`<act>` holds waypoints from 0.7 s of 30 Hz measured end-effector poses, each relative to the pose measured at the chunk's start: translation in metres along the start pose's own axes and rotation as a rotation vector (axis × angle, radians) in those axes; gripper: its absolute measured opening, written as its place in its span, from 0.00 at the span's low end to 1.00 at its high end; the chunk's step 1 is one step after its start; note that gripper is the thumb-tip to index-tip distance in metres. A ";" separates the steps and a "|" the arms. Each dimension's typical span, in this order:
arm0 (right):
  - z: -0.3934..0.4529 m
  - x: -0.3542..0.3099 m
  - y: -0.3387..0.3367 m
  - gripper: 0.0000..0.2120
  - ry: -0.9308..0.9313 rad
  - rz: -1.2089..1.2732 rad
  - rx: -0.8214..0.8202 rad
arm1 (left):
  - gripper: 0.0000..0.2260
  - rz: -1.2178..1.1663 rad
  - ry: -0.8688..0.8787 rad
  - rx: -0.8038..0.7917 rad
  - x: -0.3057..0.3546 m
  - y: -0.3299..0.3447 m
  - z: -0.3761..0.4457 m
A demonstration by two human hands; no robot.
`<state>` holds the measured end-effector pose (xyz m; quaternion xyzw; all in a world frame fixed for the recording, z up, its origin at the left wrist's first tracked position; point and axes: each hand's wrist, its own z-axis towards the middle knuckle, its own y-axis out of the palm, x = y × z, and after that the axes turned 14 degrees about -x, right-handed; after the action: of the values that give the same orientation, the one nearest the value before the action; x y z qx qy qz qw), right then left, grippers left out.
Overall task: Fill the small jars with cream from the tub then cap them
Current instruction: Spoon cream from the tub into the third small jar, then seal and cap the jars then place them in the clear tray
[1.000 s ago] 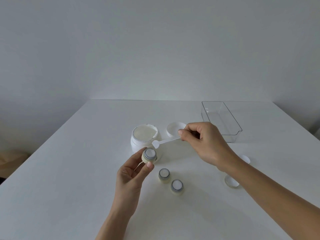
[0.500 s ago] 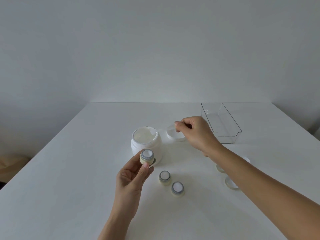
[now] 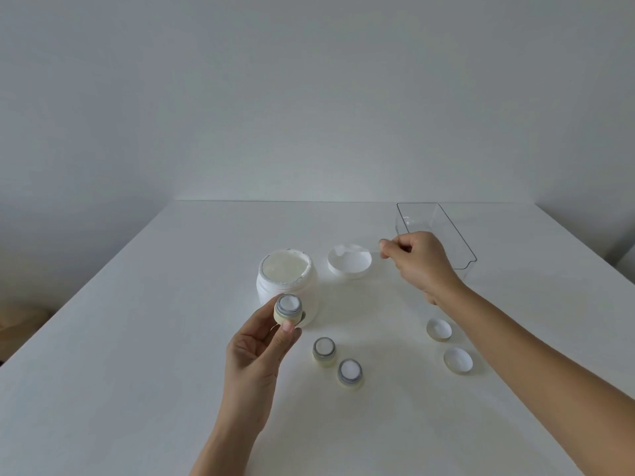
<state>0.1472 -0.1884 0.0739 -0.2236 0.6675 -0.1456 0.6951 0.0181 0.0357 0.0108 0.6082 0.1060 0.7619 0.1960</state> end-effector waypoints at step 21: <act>-0.018 0.013 0.004 0.22 -0.027 -0.435 -0.059 | 0.15 0.078 -0.007 0.002 -0.005 -0.006 -0.002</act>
<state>0.1298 -0.1930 0.0605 -0.3845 0.5982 -0.2698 0.6493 0.0186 0.0390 0.0033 0.6145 0.0821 0.7669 0.1657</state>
